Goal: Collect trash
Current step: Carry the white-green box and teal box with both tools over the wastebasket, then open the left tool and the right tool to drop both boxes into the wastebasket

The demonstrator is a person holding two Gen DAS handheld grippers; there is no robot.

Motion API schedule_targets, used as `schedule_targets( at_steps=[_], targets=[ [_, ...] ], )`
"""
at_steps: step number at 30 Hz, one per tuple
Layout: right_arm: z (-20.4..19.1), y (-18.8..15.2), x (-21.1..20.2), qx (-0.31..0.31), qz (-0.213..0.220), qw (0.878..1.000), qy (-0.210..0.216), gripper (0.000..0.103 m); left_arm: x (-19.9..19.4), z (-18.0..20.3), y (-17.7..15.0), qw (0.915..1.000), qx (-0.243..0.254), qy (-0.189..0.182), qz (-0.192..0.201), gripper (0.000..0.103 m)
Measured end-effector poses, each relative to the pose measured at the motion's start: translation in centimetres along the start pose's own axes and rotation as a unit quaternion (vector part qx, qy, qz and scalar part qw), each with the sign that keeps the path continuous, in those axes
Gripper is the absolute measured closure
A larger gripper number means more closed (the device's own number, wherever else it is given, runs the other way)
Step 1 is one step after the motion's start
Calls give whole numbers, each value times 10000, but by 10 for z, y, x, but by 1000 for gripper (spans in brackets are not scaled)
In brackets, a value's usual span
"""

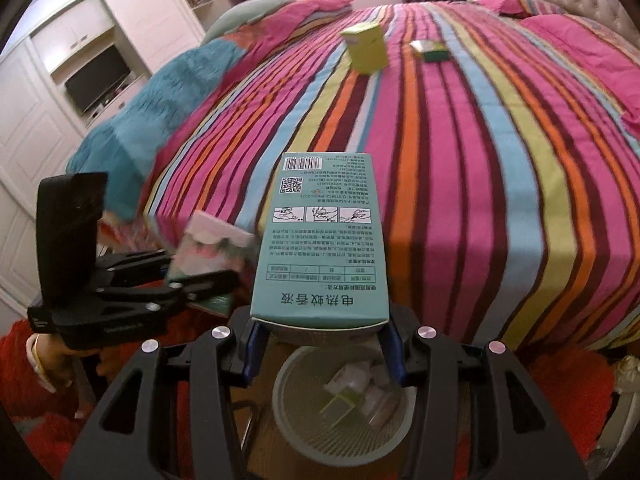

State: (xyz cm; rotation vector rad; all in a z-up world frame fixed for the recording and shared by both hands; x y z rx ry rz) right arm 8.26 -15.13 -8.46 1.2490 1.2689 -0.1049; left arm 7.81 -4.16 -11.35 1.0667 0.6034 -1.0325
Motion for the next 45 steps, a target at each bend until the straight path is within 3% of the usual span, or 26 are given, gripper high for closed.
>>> schedule_targets(
  at_steps=[11,19,28,39,45],
  targets=[
    [-15,-48,28,177,-794,9964,250,57,22,-11,-44,9983,-112,148,-552,71],
    [-21,-69,44,406,-1295,9892,544,57,46,-12,-67,9917,-205,241,-1243,71],
    [-13,-111,76,1337,-2178,9610,1052,57,73,-28,-90,9782,-578,335,-1965,71],
    [-14,-133,106,1869,-2842,9328,1193,57,104,-27,-108,9647,-622,352,-2535,71],
    [-8,-145,120,2179,-3096,9178,1196,57,118,-43,-118,9524,-966,401,-2862,71]
  ],
)
Point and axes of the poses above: each gripper's, at about its wrist camera, not at the fingertips, and x roughly the way its jaws point, z to its right, y to its top, the point moved 10 cm from there along x, roughly the way its jaws point, and after that the axes turned 13 degrees about -x, right-handed, at the moved point
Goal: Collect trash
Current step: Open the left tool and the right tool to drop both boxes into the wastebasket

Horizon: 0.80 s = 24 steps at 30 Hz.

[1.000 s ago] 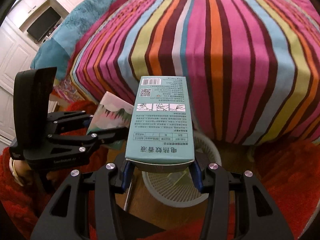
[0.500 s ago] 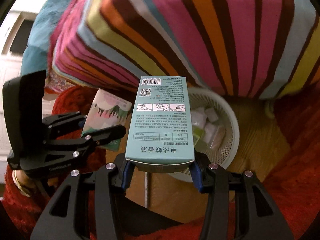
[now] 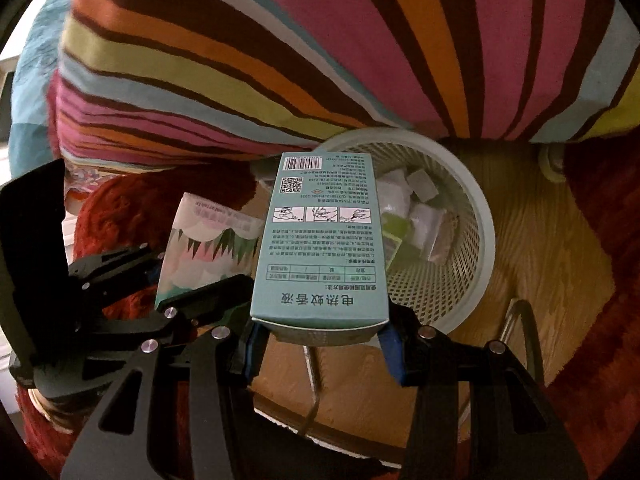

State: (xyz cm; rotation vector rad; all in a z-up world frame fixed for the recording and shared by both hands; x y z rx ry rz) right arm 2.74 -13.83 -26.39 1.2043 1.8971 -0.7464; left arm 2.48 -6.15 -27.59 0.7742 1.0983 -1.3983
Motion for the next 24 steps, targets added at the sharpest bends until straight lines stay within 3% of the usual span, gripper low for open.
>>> schedule_targets(
  at_steps=[8,18,20,22,24],
  targets=[
    [21,3,19,745,-182,9967,254,57,26,-5,4,9989,-132,145,-417,71],
    [29,3,21,996,-339,9941,271,57,53,-5,3,9958,-136,375,-830,70],
    [28,3,25,1022,-363,9938,250,56,54,-6,4,9952,-188,399,-871,64],
    [27,1,29,1089,-461,9927,250,51,55,-9,4,9946,-267,436,-900,25],
    [31,-1,30,1193,-511,9914,161,27,54,-13,5,9942,-331,503,-895,20]
  ],
)
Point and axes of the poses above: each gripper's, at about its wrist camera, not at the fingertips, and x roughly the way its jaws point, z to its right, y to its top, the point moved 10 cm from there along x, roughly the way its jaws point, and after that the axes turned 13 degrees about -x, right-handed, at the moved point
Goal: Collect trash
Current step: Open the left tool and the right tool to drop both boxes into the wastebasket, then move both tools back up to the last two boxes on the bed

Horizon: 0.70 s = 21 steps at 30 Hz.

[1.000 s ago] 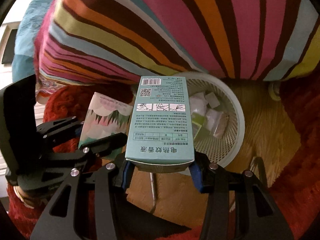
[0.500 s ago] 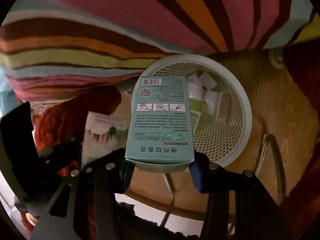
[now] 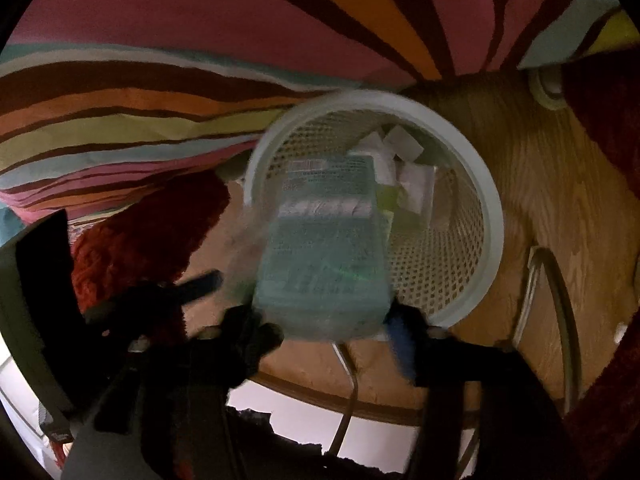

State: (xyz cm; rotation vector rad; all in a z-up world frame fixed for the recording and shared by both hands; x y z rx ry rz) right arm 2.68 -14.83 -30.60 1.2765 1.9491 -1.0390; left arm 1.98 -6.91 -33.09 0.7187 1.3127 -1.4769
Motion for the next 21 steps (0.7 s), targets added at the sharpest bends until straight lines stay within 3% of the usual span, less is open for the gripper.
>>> schedule_targets(
  at_steps=[5,15,21],
  targets=[
    [7,4,-7,249,216,9995,-16,23,0,-5,-1,9999,-109,4,9,20],
    [13,1,-5,449,171,9988,74,22,0,-5,-5,9999,-149,-66,-19,20],
    [12,-2,-14,462,303,9984,137,22,-8,-4,-7,9998,-63,36,165,20]
  ],
)
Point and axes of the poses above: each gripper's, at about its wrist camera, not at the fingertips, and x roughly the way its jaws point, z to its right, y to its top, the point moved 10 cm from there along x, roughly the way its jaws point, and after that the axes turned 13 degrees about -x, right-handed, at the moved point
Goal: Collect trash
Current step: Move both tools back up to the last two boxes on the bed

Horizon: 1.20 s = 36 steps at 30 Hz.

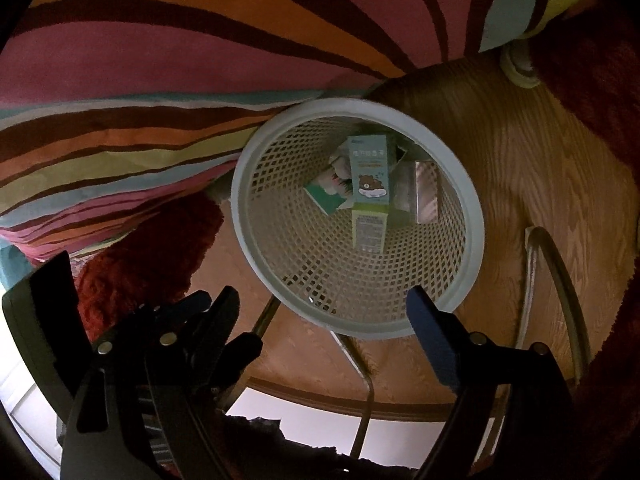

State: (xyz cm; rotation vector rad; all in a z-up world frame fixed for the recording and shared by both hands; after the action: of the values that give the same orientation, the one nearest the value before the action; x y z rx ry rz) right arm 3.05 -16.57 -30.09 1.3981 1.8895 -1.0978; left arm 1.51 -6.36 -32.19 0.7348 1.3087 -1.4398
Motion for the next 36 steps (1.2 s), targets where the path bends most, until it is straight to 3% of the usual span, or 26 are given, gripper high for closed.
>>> schedule_targets(
  at_steps=[6,11,15,18,24,26,30,36],
  targets=[
    [-11,-4,-22,-338,419,9985,-56,22,-38,4,1,9957,171,151,895,20],
    [-21,0,-42,-563,956,9938,-82,22,-74,6,-4,9857,326,256,1634,21],
    [-41,2,-70,-1065,1611,9812,-64,22,-97,16,-7,9747,570,395,2126,20],
    [-63,2,-102,-1688,2241,9595,-251,22,-120,24,-9,9626,770,390,2567,21],
    [-102,10,-176,-2710,3831,8776,-985,22,-165,17,-4,9356,702,399,3438,20],
    [-103,16,-193,-2753,4139,8609,-1084,22,-183,9,3,9255,558,311,3734,20],
    [-100,33,-220,-2641,4538,8426,-1195,22,-210,1,15,9124,401,127,4072,21],
    [-106,59,-248,-2757,4691,8260,-1469,22,-239,5,43,8968,317,194,4410,20]
  ],
)
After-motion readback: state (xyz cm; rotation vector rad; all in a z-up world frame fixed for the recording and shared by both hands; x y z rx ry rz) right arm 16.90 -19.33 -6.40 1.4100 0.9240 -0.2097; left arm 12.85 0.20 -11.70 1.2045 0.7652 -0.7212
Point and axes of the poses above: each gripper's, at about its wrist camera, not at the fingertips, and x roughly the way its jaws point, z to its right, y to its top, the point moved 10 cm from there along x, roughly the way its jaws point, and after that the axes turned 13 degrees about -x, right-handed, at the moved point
